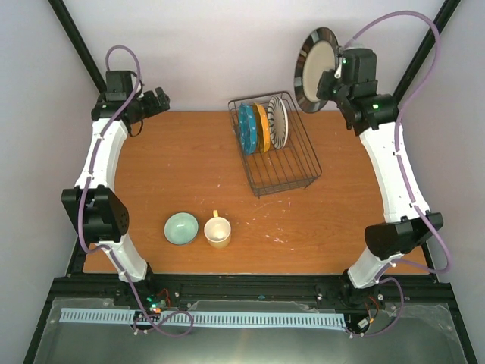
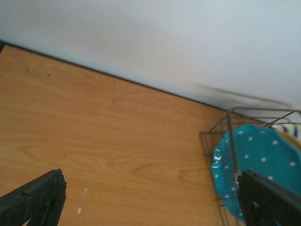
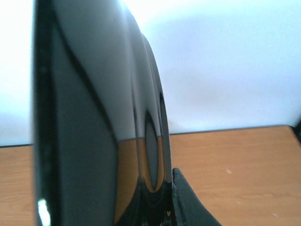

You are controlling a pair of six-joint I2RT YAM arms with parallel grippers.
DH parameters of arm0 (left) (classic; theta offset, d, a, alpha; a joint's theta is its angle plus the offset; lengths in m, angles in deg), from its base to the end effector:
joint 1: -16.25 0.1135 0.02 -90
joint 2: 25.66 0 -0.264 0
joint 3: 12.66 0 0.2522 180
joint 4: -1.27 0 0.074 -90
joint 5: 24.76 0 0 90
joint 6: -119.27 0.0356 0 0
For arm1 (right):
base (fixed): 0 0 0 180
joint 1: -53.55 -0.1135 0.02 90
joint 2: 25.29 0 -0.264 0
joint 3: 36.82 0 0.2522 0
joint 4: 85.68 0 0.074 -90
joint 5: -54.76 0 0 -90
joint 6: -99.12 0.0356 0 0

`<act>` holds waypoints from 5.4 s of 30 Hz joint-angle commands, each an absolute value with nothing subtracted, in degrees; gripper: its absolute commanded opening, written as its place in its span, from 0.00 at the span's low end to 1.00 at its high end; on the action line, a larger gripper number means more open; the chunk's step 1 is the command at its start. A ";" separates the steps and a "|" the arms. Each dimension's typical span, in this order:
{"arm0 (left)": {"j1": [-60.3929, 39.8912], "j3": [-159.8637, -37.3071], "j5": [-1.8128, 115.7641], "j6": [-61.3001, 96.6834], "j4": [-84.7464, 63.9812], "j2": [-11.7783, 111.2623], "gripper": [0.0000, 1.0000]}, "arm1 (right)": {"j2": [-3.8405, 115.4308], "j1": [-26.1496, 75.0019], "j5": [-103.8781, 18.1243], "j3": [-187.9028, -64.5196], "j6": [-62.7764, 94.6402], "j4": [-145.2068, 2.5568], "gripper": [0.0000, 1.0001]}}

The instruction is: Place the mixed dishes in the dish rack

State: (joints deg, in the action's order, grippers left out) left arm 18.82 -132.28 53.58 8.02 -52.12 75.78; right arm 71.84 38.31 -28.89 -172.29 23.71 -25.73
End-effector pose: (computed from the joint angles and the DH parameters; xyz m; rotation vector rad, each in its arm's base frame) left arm 0.4008 0.0108 0.3882 -0.3396 2.1734 -0.4061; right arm 0.3409 0.0888 0.4916 0.0625 1.9519 0.2367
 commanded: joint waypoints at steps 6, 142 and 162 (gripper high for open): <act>19.06 -127.34 57.22 8.89 -53.43 74.10 1.00 | 70.00 37.83 -15.74 -157.21 18.99 -42.13 0.03; 19.06 -103.80 51.89 10.87 -46.22 64.27 1.00 | 72.92 18.44 -31.27 -128.83 8.37 -29.75 0.03; 19.06 -96.73 53.09 11.52 -44.92 59.98 1.00 | 83.29 12.04 -42.13 -142.33 4.70 -16.59 0.03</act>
State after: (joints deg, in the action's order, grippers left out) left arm 18.82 -97.40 53.18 10.66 -46.75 62.01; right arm 80.69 14.09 -39.40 -137.75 6.33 -21.44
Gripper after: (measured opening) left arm 0.993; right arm 0.030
